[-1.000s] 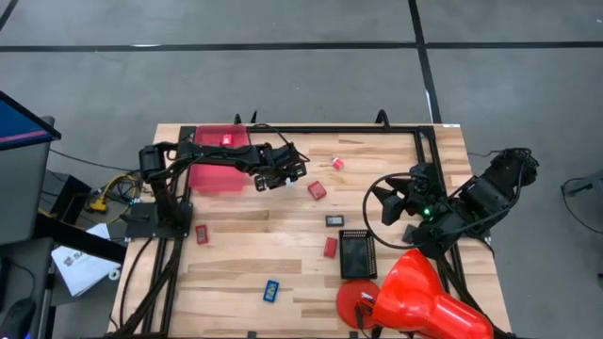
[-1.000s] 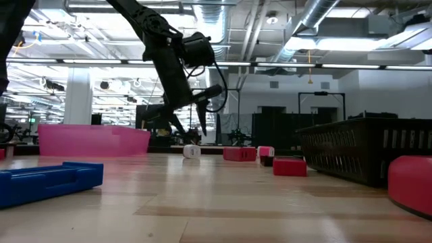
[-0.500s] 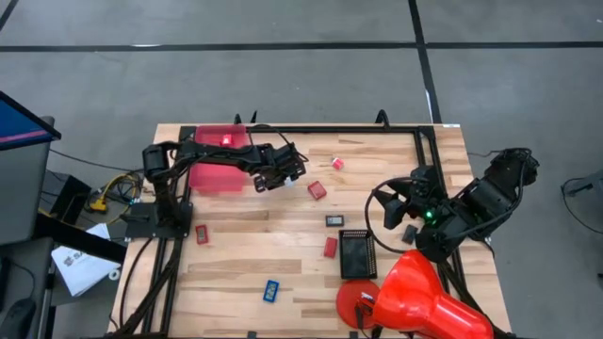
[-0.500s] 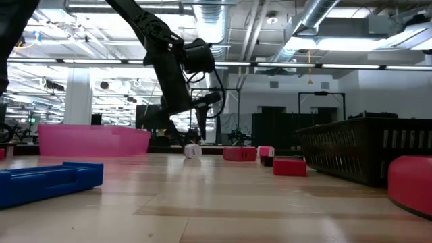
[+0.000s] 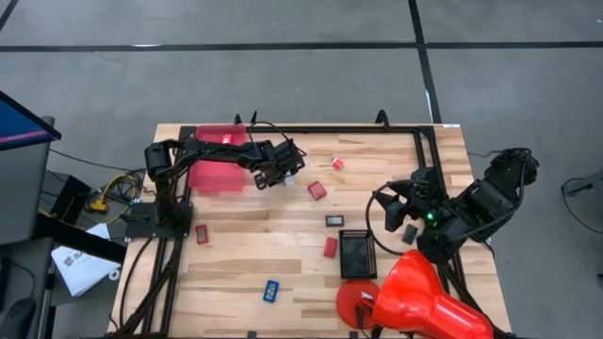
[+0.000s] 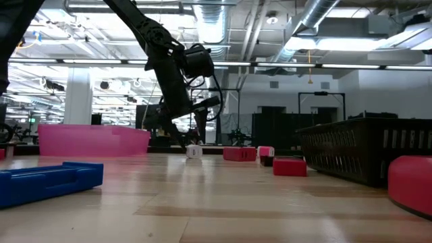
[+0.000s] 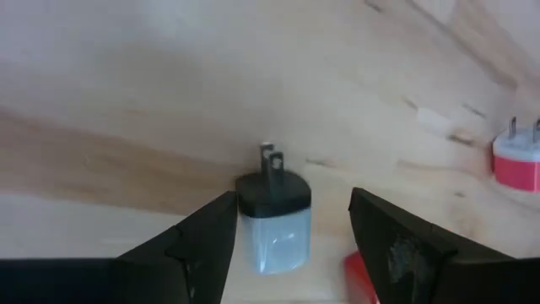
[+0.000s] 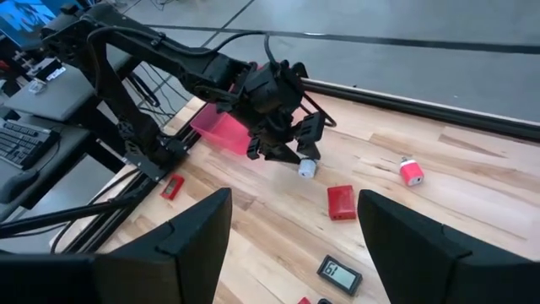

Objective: Pick & Place Office items
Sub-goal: Put the white charger adapter into the pink bin

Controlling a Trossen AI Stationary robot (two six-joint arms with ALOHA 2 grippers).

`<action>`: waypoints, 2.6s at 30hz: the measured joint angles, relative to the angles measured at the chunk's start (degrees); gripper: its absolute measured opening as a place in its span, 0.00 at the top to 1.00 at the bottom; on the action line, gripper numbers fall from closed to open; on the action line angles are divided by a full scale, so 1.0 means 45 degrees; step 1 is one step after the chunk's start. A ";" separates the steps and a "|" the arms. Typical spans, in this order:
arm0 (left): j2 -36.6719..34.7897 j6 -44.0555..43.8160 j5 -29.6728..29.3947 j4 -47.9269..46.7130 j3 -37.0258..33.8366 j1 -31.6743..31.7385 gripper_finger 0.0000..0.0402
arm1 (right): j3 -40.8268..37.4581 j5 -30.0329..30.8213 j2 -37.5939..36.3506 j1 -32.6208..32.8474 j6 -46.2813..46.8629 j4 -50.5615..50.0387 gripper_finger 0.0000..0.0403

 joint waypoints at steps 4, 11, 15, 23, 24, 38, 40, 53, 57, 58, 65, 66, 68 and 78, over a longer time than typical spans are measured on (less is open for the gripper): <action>0.0010 0.0107 0.0375 -0.0040 0.0000 -0.0050 0.47 | 0.0000 0.0000 0.0000 0.0000 -0.0089 0.0000 0.38; 0.0053 0.0120 0.0401 -0.0301 -0.0005 -0.0140 0.53 | 0.0000 0.0000 0.0000 0.0000 -0.0162 -0.0005 0.38; 0.0053 0.0125 0.0303 -0.0373 -0.0005 -0.0022 0.57 | 0.0000 0.0000 0.0000 0.0000 -0.0162 -0.0005 0.38; 0.0053 0.0125 0.0282 -0.0423 0.0000 -0.0011 0.67 | 0.0000 0.0000 0.0000 0.0083 -0.0162 -0.0005 0.38; 0.0053 0.0125 0.0281 -0.0422 0.0006 -0.0011 0.69 | 0.0000 0.0000 -0.0001 0.0083 -0.0157 -0.0005 0.38; 0.0034 0.0770 0.0315 -0.0209 0.0024 -0.0030 0.80 | 0.0000 0.0000 0.0000 0.0083 -0.0118 -0.0005 0.38; 0.0039 0.0915 0.0428 -0.0224 0.0019 -0.0030 0.78 | 0.0000 0.0000 -0.0005 0.0083 -0.0118 -0.0005 0.38; 0.0248 0.1364 0.0418 -0.0533 -0.0015 -0.0035 0.50 | 0.0000 0.0000 0.0000 0.0083 -0.0123 -0.0005 0.38; 0.0637 0.1104 0.0742 -0.0562 0.0021 -0.0072 0.49 | 0.0000 0.0000 0.0000 0.0083 -0.0125 -0.0005 0.38; 0.0766 0.1042 0.0797 -0.0553 0.0029 -0.0089 0.49 | 0.0000 -0.0005 -0.0005 0.0083 -0.0123 -0.0005 0.38; 0.0690 0.0820 0.0684 -0.0683 0.0015 -0.0142 0.59 | 0.0000 -0.0066 -0.0010 0.0309 -0.0027 -0.0005 0.38; 0.0687 0.0962 0.0725 -0.0721 0.0015 -0.0137 0.61 | 0.0000 -0.0063 -0.0010 0.0325 -0.0026 -0.0002 0.38; 0.0546 0.1521 0.0780 -0.0880 0.0015 -0.0137 0.64 | 0.0000 -0.0047 -0.0010 0.0321 -0.0026 -0.0005 0.38; 0.0347 0.2131 0.1214 -0.1255 -0.0035 -0.0171 0.65 | 0.0000 0.0185 -0.0019 0.0141 -0.0118 -0.0005 0.38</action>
